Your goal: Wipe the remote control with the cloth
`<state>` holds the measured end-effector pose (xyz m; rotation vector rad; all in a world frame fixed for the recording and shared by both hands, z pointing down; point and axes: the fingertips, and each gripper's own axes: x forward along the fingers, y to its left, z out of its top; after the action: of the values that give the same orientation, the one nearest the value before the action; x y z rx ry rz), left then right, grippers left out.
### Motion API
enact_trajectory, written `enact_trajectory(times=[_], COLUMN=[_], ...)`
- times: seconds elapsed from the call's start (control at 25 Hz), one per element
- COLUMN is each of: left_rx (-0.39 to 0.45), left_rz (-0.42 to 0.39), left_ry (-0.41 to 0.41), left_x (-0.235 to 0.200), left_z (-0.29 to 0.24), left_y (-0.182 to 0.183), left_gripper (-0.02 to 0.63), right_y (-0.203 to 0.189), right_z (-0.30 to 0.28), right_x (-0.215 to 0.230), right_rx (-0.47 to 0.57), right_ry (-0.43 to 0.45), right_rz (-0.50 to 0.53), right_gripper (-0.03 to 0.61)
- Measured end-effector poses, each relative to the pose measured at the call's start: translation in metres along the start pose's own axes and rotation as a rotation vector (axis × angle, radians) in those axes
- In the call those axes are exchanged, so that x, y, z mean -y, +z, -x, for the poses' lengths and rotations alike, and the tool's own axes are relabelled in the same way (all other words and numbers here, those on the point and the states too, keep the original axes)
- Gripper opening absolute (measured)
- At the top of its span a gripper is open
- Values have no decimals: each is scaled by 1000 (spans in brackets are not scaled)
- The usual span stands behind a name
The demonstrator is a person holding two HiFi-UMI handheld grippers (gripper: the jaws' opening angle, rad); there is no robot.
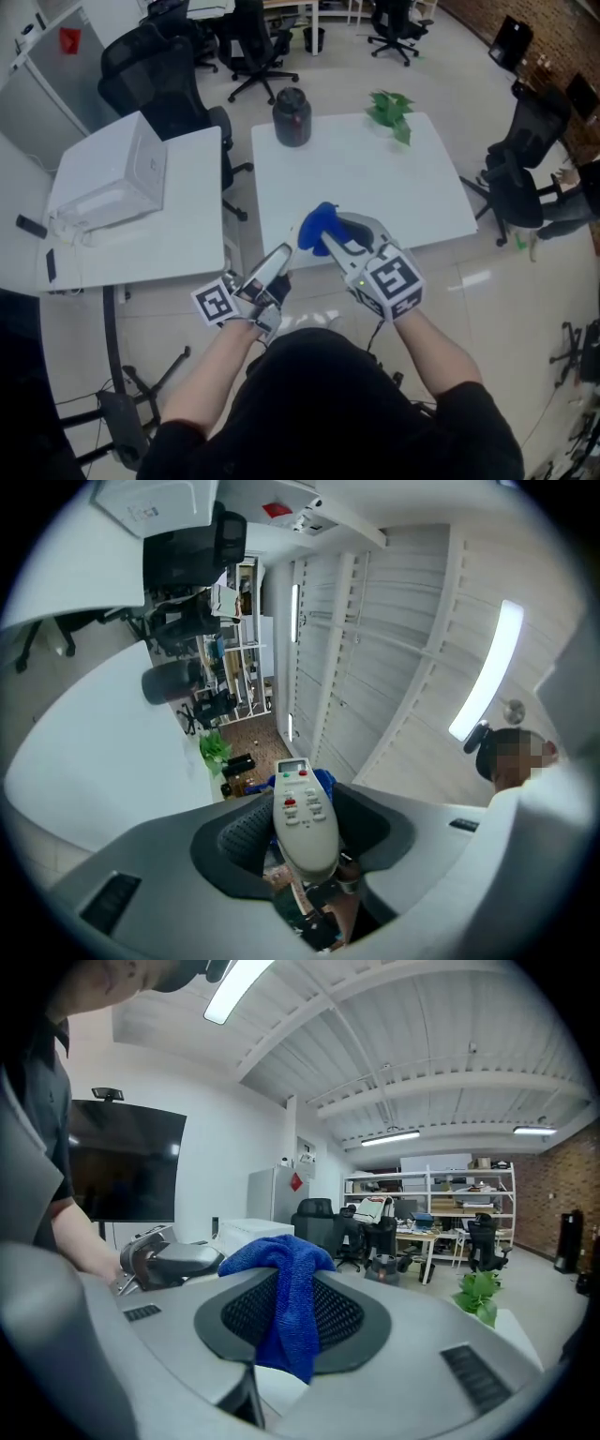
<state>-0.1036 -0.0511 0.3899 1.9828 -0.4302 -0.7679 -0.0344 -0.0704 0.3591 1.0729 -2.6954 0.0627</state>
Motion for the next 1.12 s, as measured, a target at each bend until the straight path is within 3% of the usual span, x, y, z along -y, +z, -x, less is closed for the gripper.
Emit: enact_trajectory(times=[0.12,0.32,0.44,0.64,0.88,1.12], left_rx=[-27,-246,-334,-428,-453,-482], left_rz=[-190,-668,-834,-926,-887,-887], left_ry=[156,553,723,908,1077,1182], left_x=[-27,-109,-158,-235,-304,-332], left_z=[2,9,10,10,12,17], left_y=[4,-7,-13,-30,-41,-49], left_gripper=[201,201,201,201,201,202], right_y=[-15,-59,-82,-107,-132,-147], right_z=[12,28,34,44,51,52], right_x=[9,18,21,26,43,59], right_rx=[-20,-120,-159,-235,-287,-321], right_ry=[-47,-102,-106,-114,-83,-65], right_rz=[-20,-65,-63,-98,-97,-102], right_gripper=[101,101,101,101,101,101])
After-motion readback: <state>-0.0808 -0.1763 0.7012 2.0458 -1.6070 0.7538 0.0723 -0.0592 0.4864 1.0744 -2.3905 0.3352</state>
